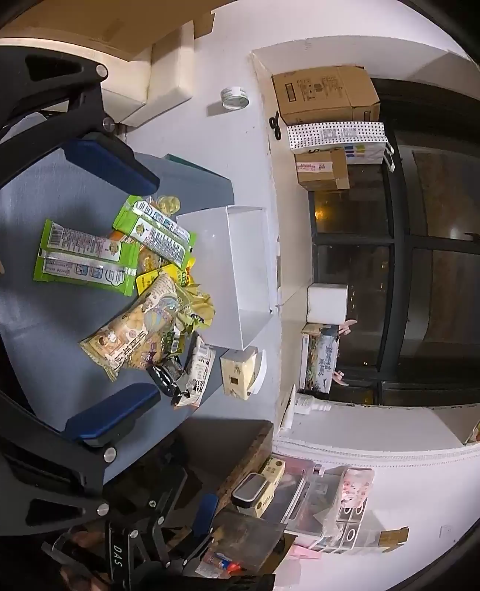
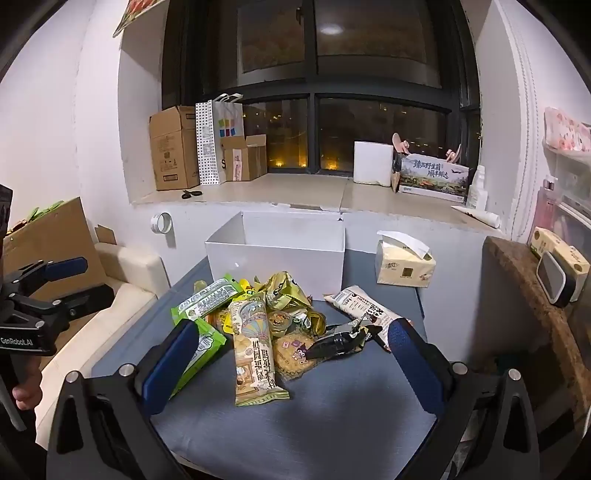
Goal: Organize snacks
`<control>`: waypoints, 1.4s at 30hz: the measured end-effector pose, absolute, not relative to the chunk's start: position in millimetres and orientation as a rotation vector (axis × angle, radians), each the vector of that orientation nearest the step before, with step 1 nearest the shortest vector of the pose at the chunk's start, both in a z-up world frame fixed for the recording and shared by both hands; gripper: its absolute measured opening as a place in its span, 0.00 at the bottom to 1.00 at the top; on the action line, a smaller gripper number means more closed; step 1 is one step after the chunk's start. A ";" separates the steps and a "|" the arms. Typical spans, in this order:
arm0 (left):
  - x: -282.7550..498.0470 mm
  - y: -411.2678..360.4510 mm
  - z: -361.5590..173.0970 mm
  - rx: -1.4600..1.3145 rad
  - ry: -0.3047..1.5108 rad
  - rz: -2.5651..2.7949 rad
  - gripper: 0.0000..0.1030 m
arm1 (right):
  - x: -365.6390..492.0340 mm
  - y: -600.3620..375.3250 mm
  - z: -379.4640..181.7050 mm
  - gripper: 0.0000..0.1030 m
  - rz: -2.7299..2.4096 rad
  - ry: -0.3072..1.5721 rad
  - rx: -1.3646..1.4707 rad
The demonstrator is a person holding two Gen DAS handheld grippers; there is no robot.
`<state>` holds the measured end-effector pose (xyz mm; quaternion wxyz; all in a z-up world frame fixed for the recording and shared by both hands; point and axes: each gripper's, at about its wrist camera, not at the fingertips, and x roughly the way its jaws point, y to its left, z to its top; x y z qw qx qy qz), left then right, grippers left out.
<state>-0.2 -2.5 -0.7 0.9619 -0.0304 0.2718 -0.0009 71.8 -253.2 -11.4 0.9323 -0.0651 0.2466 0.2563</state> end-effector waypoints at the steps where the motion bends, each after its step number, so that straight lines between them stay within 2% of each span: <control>1: -0.3 -3.3 -1.0 -0.059 0.551 -0.005 1.00 | 71.6 -253.3 -11.6 1.00 0.526 0.507 -0.130; 42: -4.4 0.0 0.1 -0.072 0.551 -0.039 1.00 | 69.5 -248.1 -10.6 1.00 0.565 0.521 -0.116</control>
